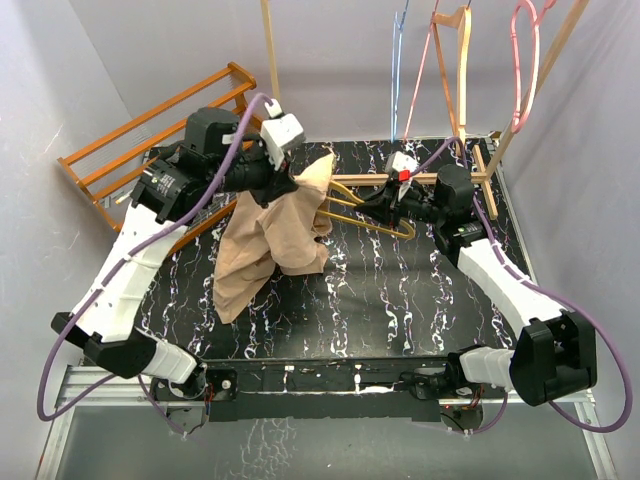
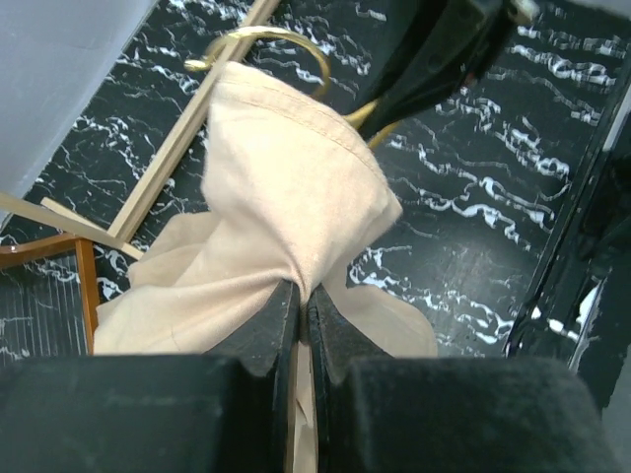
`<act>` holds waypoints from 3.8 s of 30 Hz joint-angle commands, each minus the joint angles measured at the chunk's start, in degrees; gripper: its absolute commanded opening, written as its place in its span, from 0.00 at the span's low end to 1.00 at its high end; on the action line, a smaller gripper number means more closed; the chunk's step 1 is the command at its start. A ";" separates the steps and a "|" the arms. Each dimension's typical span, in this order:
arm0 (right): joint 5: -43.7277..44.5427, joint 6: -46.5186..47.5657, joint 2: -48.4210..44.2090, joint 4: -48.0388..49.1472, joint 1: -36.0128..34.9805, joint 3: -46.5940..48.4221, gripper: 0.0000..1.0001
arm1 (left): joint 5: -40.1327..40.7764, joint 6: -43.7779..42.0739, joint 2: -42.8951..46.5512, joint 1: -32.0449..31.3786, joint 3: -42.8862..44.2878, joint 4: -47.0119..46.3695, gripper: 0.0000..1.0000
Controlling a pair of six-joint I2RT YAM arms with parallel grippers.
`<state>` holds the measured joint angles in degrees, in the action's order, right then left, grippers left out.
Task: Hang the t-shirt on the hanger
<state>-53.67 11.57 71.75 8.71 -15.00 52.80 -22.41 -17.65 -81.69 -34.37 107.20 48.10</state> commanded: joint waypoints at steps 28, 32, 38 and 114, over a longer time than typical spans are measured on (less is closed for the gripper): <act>5.62 -5.49 -8.96 12.95 1.81 -4.84 0.08 | -10.99 1.70 13.72 14.32 -23.81 -7.53 0.00; 4.50 -6.94 -9.31 15.51 1.82 -5.19 0.08 | -11.00 1.85 12.60 14.36 -25.99 -9.76 0.23; 3.45 -7.29 -9.10 15.64 1.85 -5.07 0.08 | -7.11 2.46 13.04 14.37 -27.30 -14.70 0.70; -10.99 -1.89 -4.47 5.11 1.82 0.46 0.08 | 10.56 -10.13 1.45 -4.48 -21.24 -27.82 0.56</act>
<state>-57.28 9.74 67.96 8.82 -12.84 49.32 -10.94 -27.35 -82.81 -38.85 86.87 24.64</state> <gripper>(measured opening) 0.098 0.449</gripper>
